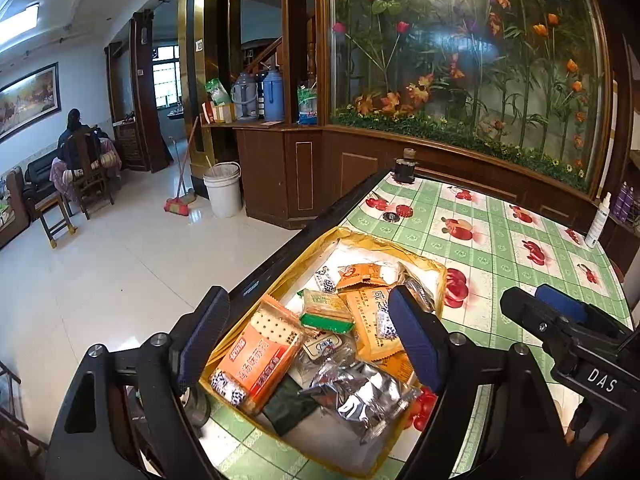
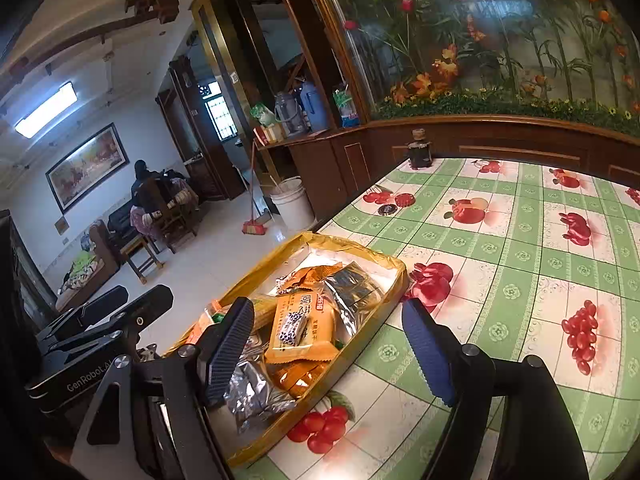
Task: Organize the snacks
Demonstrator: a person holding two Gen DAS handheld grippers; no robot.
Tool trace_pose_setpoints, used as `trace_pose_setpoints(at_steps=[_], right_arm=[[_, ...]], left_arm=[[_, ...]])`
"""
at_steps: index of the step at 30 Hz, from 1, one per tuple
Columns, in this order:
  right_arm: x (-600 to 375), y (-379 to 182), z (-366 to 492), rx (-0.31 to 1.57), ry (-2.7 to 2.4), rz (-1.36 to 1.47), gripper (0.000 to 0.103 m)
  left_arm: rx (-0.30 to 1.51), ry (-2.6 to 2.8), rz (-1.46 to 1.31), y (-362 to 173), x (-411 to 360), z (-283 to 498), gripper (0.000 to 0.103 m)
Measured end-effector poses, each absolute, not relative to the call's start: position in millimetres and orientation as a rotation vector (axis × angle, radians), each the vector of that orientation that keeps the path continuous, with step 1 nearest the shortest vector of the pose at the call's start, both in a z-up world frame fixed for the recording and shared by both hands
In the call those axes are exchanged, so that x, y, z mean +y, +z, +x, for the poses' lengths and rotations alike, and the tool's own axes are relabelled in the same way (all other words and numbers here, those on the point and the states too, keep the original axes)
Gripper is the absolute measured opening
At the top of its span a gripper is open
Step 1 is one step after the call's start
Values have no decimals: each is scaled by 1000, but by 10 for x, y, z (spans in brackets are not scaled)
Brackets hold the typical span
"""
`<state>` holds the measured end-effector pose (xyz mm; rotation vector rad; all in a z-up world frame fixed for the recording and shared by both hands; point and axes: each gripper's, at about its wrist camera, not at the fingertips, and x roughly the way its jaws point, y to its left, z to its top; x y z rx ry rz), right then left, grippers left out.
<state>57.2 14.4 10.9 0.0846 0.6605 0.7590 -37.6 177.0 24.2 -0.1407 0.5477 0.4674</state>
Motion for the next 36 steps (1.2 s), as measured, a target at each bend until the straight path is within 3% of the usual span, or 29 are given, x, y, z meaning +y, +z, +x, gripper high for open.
trace_pose_setpoints(at_steps=[24,36], right_arm=[[5,112,-54,606,955,20,86],[428,136,-411,560,1110,-176,88]], left_arm=[[505,536,-107,291,1560,-1069,82],[487,541,-87,318,1553,-1190,82]])
